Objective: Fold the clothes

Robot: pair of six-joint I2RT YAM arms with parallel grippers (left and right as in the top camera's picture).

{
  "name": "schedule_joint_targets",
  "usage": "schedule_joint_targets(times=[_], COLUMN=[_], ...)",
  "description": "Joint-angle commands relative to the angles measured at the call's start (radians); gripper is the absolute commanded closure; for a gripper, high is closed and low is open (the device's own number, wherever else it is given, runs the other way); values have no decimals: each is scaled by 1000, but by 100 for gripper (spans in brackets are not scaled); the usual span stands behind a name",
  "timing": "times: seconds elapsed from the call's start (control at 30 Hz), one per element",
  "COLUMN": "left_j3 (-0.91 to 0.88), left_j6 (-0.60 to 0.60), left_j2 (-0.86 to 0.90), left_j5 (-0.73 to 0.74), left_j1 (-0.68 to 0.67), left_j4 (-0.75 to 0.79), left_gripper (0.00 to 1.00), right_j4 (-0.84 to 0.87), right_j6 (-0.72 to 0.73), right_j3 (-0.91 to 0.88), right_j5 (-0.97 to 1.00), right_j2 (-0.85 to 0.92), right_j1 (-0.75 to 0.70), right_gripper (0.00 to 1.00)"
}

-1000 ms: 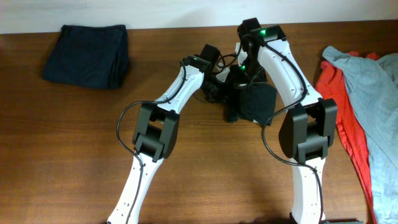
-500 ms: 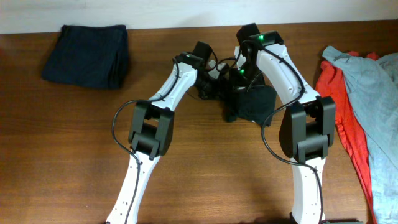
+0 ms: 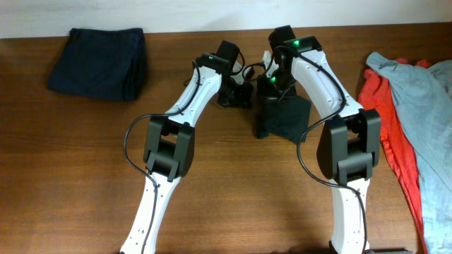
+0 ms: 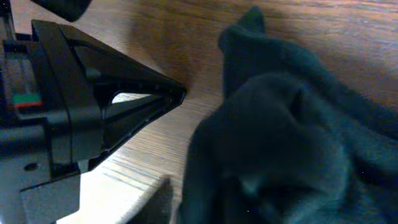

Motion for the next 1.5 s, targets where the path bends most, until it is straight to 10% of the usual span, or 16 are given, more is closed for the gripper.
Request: schedule_joint_targets(times=[0.0,0.13,0.33,0.6,1.47], left_j3=[-2,75,156,158,155], left_j6=[50,50,50,49,98], left_j2=[3,-71,-162,-161,46], left_j5=[-161,-343,-245,130,-154], left_j1=[25,57,56,10,-54], left_j4=[-33,-108,-130,-36,-215], left_gripper=[100,99,100,100,100], right_j4=[7,-16,-111,-272,339], right_j6=[0,-195,-195,-203,-199], right_j3=[-7,63,139,106,-350], right_j5=[-51,-278,-278,-103,-26], right_j2=[-18,-29,-72,-71,-68], right_j1=[5,-26,-146,-246,-246], right_gripper=[38,25,28,96,96])
